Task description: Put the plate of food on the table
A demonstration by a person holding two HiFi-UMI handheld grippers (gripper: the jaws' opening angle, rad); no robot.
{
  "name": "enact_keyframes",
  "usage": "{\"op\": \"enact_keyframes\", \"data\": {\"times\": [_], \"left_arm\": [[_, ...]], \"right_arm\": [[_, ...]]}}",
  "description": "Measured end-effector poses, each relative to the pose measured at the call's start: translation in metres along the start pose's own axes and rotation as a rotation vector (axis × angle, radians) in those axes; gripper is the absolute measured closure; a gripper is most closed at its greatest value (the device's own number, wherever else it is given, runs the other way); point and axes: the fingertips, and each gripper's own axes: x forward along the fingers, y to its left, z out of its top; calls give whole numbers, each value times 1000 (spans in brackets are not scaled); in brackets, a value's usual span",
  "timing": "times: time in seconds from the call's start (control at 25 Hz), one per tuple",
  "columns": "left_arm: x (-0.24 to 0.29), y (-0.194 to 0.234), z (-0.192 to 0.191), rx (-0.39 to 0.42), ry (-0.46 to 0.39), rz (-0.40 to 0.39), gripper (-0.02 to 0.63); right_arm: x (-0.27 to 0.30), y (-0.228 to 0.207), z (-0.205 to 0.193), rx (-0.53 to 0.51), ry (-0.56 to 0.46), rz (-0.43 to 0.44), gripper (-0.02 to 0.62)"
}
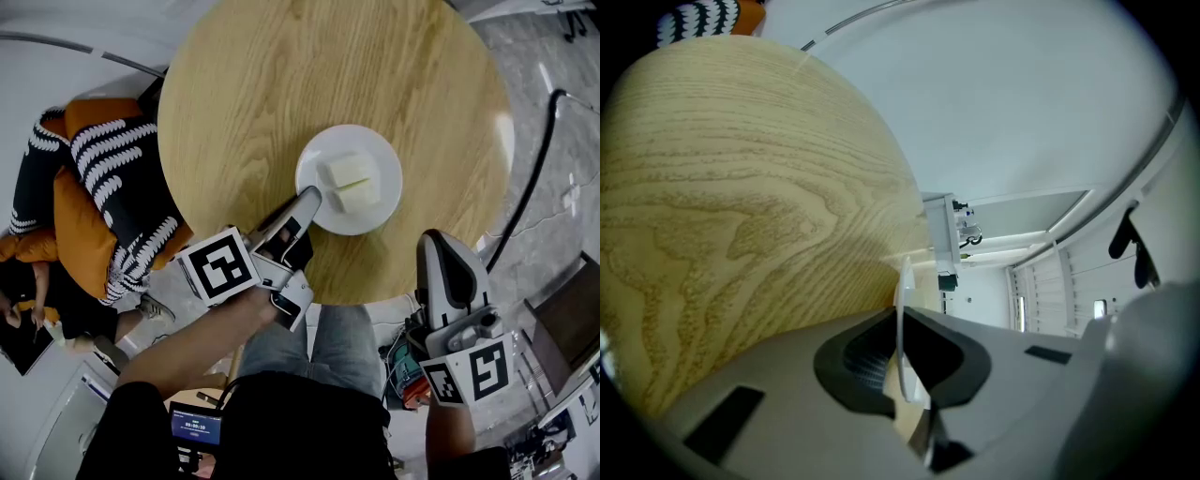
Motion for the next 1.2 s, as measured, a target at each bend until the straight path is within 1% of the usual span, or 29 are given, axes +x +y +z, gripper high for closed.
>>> {"op": "enact_keyframes", "data": {"times": [0.32, 0.64, 0.84, 1.04, 1.12, 1.2], "left_arm": [[2, -2, 6, 105, 0, 8, 589], [-2, -5, 9, 143, -19, 38, 585], [-4, -12, 13, 182, -29, 31, 499], [-8, -10, 20, 205, -69, 46, 390], [-8, -7, 21, 210, -87, 56, 347], [-7, -7, 22, 203, -97, 48, 325]], "right_arm": [[-2, 1, 1, 10, -2, 2, 589], [-1, 4, 1, 5, 5, 4, 589], [2, 9, 0, -9, 20, 9, 589], [4, 12, -3, -30, 26, 12, 589], [6, 13, -8, -65, 41, 9, 589], [11, 15, -18, -134, 81, 16, 589]]}}
